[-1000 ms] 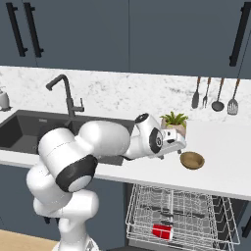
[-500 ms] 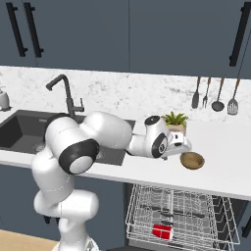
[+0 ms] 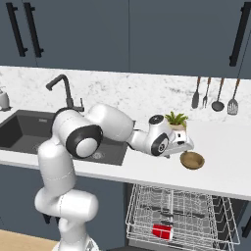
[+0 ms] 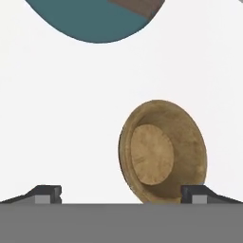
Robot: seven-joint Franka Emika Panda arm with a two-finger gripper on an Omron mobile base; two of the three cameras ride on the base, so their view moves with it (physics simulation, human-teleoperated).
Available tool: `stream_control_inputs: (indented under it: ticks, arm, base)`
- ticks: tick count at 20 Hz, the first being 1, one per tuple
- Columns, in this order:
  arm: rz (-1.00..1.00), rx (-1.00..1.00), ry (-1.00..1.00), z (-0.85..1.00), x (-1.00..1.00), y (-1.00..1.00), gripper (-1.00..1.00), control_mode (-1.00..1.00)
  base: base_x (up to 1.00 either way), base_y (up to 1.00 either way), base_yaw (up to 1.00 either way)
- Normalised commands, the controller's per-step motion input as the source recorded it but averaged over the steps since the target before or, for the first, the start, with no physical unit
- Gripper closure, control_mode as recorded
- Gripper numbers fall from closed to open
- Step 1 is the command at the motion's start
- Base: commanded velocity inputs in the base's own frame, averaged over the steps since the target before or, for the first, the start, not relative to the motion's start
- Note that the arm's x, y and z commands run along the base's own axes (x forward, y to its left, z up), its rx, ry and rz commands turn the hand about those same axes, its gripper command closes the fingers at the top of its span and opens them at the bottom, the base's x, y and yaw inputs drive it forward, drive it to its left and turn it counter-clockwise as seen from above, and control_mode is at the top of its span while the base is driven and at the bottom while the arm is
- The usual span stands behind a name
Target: Pick up the cup and bowl from the counter, place them in the dishwasher, and close the dishwasher door.
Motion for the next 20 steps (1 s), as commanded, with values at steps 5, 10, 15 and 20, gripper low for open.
stream_control_inputs:
  ticks: [5, 10, 15, 20]
  arm:
    - [0.00, 0.00, 0.00, -0.25, 0.03, -0.09, -1.00, -1.00]
    - [0.00, 0.00, 0.00, -0.18, 0.12, -0.14, -1.00, -1.00]
    - [0.00, 0.01, 0.00, -0.18, 0.25, -0.29, -1.00, -1.00]
    - [0.00, 0.06, 0.00, -0.15, 0.09, -0.13, -1.00, -1.00]
  base:
    - [0.00, 0.00, 0.00]
    - [0.00, 0.00, 0.00]
    - [0.00, 0.00, 0.00]
    - [0.00, 0.00, 0.00]
